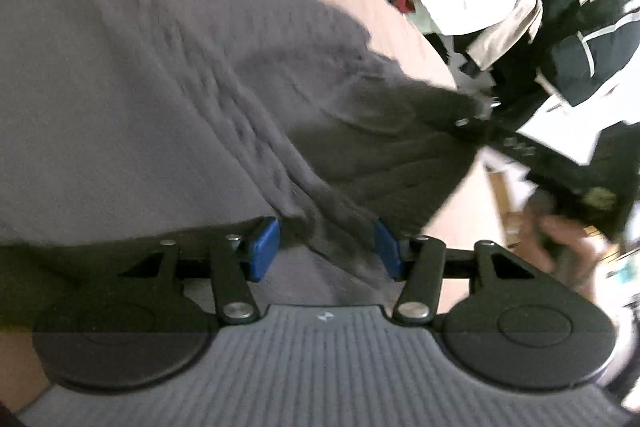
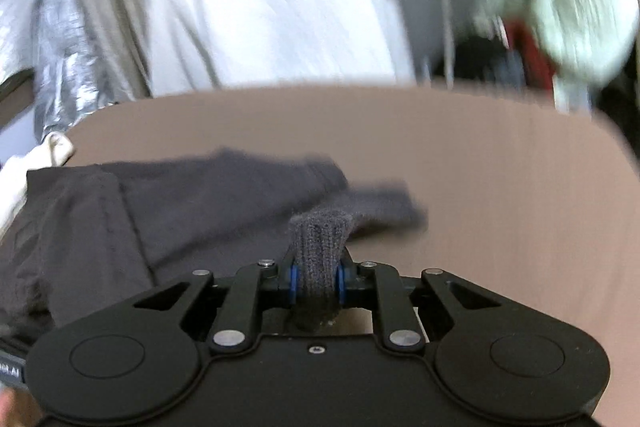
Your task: Fold clothes
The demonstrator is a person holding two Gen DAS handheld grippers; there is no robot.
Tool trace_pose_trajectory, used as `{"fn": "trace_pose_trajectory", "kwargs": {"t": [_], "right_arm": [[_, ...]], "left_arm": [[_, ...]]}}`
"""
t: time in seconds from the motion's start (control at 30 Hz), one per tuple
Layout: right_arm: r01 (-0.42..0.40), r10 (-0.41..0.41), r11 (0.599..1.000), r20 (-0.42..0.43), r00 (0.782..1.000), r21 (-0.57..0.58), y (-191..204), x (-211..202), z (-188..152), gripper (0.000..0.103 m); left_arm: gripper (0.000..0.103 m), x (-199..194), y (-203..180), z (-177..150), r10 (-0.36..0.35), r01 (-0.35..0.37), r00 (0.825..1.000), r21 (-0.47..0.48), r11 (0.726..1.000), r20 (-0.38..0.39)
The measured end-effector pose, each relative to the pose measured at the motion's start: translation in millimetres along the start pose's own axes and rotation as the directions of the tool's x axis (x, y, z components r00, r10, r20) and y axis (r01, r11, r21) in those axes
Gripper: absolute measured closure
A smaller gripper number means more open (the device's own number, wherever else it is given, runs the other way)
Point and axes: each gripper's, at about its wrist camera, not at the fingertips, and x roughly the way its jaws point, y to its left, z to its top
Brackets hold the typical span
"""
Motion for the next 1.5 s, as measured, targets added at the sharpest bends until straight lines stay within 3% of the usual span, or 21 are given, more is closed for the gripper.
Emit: {"fn": "trace_pose_trajectory", "kwargs": {"t": [0.1,0.27,0.37,0.43,0.47,0.53,0.57,0.6,0.63,0.7,0.93,1.07,1.13,1.17,1.2,1.23,1.3,1.4,1.43,1.5], "right_arm": [[0.062,-0.045,0.978,0.088,0.995,-0.199,43,-13,31,0.084],[-0.103,0.164,0.929,0.146,0.976,-0.355,137,-25,87,0.085],[-0.234,0.295,0.891,0.104,0.950,-0.390,195,-8,108,0.085],[-0.298,0.326,0.879,0.012,0.945,-0.373,225,26,115,0.080],[-0.313,0.322,0.879,-0.037,0.946,-0.359,233,38,115,0.078],[-0.340,0.312,0.881,-0.137,0.940,-0.329,249,63,116,0.076],[-0.377,0.346,0.869,-0.151,0.926,-0.319,252,60,116,0.075],[-0.403,0.375,0.861,-0.148,0.915,-0.312,248,53,117,0.065],[-0.428,0.403,0.851,-0.145,0.904,-0.304,245,46,118,0.048],[-0.419,0.395,0.861,-0.138,0.908,-0.289,226,32,110,0.037],[-0.394,0.326,0.864,-0.247,0.913,-0.313,171,18,21,0.037],[-0.417,0.337,0.845,-0.270,0.902,-0.335,164,24,-28,0.037],[-0.436,0.361,0.839,-0.267,0.894,-0.326,169,32,-34,0.035],[-0.448,0.376,0.837,-0.265,0.888,-0.313,169,34,-31,0.035],[-0.461,0.392,0.835,-0.263,0.882,-0.301,169,35,-29,0.035],[-0.473,0.407,0.833,-0.260,0.876,-0.288,170,36,-26,0.035],[-0.489,0.438,0.843,-0.241,0.866,-0.226,162,35,-16,0.035],[-0.491,0.460,0.852,-0.189,0.868,-0.180,147,22,-8,0.035],[-0.479,0.452,0.861,-0.173,0.875,-0.171,141,19,-7,0.035],[-0.452,0.433,0.879,-0.141,0.890,-0.154,131,16,-2,0.035]], "left_arm": [[0.049,-43,7,22,0.031,-0.032,0.995,0.008,0.999,0.090],[0.048,-137,60,41,0.026,-0.005,0.966,-0.083,0.997,0.256],[0.048,-172,105,44,0.060,-0.001,0.947,-0.184,0.983,0.316],[0.048,-184,140,42,0.026,0.069,0.936,-0.254,0.965,0.352],[0.048,-186,156,41,0.000,0.116,0.929,-0.293,0.949,0.369],[0.048,-181,184,37,-0.031,0.202,0.920,-0.404,0.892,0.391],[0.048,-175,191,36,-0.024,0.206,0.922,-0.439,0.875,0.387],[0.048,-170,196,36,-0.012,0.200,0.926,-0.465,0.863,0.378],[0.048,-166,197,37,-0.002,0.184,0.933,-0.471,0.863,0.361],[0.048,-158,194,42,0.017,0.140,0.948,-0.463,0.875,0.319],[0.045,-135,168,54,0.053,0.039,0.973,-0.385,0.922,0.224],[0.041,-121,148,57,0.100,-0.026,0.966,-0.300,0.954,0.237],[0.024,-114,136,59,0.137,-0.073,0.956,-0.242,0.968,0.259],[0.024,-109,130,61,0.162,-0.107,0.952,-0.212,0.971,0.258],[0.027,-104,126,62,0.188,-0.145,0.950,-0.182,0.973,0.249],[0.044,-98,122,62,0.216,-0.183,0.947,-0.150,0.971,0.237],[0.098,-87,115,62,0.253,-0.238,0.945,-0.096,0.966,0.206],[0.099,-95,110,57,0.237,-0.231,0.951,-0.054,0.972,0.198],[0.099,-104,103,57,0.243,-0.240,0.943,-0.038,0.970,0.228],[0.099,-107,102,57,0.284,-0.281,0.935,-0.047,0.959,0.210]]}}
